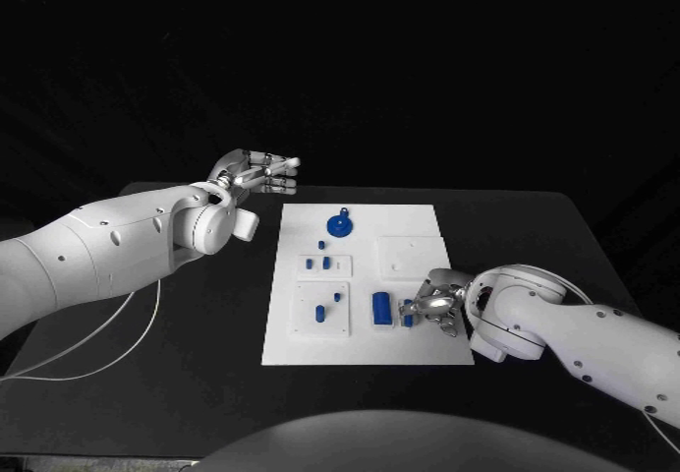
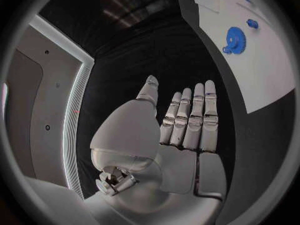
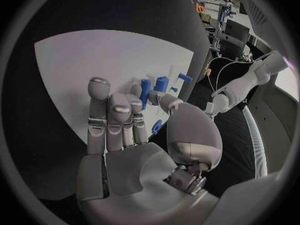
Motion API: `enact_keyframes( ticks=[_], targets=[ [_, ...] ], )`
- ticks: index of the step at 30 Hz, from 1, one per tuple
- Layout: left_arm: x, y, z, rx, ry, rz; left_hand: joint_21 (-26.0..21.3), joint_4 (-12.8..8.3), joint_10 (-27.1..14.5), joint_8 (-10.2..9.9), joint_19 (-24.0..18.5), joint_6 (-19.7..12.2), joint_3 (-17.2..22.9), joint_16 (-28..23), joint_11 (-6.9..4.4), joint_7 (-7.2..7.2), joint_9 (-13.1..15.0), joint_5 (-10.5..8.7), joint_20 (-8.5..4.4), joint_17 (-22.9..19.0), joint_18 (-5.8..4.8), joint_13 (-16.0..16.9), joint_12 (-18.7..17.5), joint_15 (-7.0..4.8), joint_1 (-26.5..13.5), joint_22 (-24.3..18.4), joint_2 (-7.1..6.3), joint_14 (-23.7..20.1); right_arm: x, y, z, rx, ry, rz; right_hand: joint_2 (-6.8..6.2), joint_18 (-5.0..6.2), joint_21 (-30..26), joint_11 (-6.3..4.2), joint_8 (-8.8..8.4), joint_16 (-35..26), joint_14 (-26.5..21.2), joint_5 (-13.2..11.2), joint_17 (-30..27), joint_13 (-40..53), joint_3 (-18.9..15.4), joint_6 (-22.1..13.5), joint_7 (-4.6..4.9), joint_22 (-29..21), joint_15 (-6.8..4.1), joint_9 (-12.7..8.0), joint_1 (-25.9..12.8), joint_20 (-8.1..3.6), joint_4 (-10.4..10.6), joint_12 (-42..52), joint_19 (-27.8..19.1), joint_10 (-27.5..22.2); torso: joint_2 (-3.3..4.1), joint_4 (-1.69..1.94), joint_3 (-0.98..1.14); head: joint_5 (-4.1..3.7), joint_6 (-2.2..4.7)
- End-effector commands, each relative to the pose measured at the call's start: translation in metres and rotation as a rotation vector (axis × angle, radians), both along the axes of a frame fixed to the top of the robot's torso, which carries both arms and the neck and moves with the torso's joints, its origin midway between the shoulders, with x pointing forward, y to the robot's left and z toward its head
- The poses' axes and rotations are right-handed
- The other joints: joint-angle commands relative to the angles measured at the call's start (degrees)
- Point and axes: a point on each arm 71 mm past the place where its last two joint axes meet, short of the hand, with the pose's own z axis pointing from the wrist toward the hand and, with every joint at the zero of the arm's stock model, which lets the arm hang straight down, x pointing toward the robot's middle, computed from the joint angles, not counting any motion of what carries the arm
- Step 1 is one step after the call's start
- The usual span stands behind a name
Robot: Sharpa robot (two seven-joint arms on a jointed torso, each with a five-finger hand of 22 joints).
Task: Assemble the parts on the task board
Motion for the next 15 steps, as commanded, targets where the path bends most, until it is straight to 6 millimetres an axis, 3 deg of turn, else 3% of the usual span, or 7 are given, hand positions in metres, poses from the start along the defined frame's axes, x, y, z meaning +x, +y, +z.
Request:
enact_keyframes(
  ticks=[1,15],
  targets=[
    [-0.0004,-0.003,0.0,-0.003,-0.001,-0.019,0.1,-0.1,-0.4,-0.1,-0.2,-0.2,-0.1,-0.2,0.04,0.03,-0.1,-0.22,0.33,0.0,0.46,-0.1,-0.1,0.05,-0.2,-0.1,-0.1,-0.5,0.0004,0.002,-0.001,-0.024,-0.013,0.031,0.77,0.26,-0.1,0.1,0.31,-0.2,0.0,-0.4,0.0,0.0,8.0,-1.2,-0.99,0.1,-0.35,0.4,1.6,-0.03,-8.1,-0.2,2.5,0.4,0.0,-0.04,0.01,0.07,0.01],
    [-0.0005,-0.0037,-0.0003,-0.004,0.003,-0.023,0.1,0.0,-0.4,-0.1,-0.2,-0.6,-0.1,-0.2,0.05,0.1,-0.1,-0.2,0.34,0.0,0.46,-0.1,-0.1,0.04,-0.3,-0.1,-0.13,-0.5,0.0017,0.0055,-0.0046,-0.03,-0.021,0.045,0.59,0.25,-0.3,0.13,0.3,-0.3,0.0,-1.2,0.0,-0.1,7.9,-1.3,-0.97,0.1,-0.32,0.3,2.1,0.01,-7.7,-0.2,2.5,0.4,0.01,-0.06,0.03,0.23,0.03]
  ],
)
